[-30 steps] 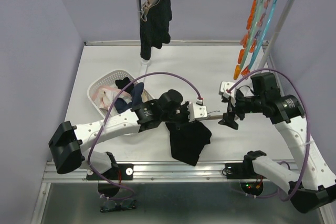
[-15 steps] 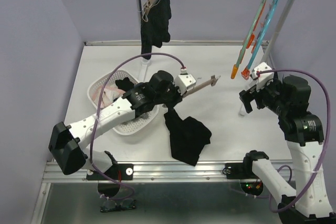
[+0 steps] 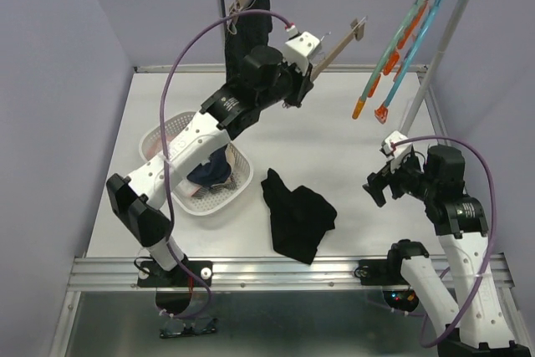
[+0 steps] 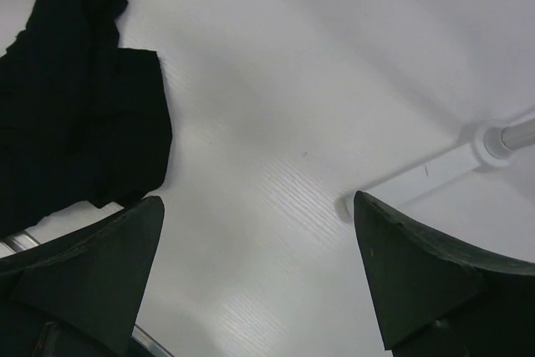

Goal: Remove the underwear clipped to the hanger
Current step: Place the hanger at the clothesline.

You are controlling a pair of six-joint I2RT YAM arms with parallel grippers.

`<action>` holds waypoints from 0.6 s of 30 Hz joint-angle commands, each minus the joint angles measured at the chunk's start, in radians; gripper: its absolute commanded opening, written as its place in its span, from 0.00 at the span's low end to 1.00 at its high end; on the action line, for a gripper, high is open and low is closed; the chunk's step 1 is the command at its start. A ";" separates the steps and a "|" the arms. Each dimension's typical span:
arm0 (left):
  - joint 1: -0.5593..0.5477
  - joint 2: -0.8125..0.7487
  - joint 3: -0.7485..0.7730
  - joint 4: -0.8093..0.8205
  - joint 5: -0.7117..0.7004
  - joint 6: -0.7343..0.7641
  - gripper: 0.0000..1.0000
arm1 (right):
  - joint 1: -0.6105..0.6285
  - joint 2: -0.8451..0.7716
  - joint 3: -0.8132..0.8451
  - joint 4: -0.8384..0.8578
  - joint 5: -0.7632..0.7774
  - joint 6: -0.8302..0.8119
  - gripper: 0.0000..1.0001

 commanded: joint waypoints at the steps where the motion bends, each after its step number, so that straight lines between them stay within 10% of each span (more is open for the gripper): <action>1: 0.024 0.099 0.223 0.033 -0.006 -0.046 0.00 | -0.005 -0.019 -0.047 0.107 -0.154 -0.033 1.00; 8: 0.044 0.308 0.576 0.026 0.032 -0.100 0.00 | -0.006 -0.040 -0.107 0.143 -0.223 -0.044 1.00; 18: 0.062 0.386 0.659 0.239 0.030 -0.154 0.00 | -0.006 -0.054 -0.119 0.144 -0.248 -0.050 1.00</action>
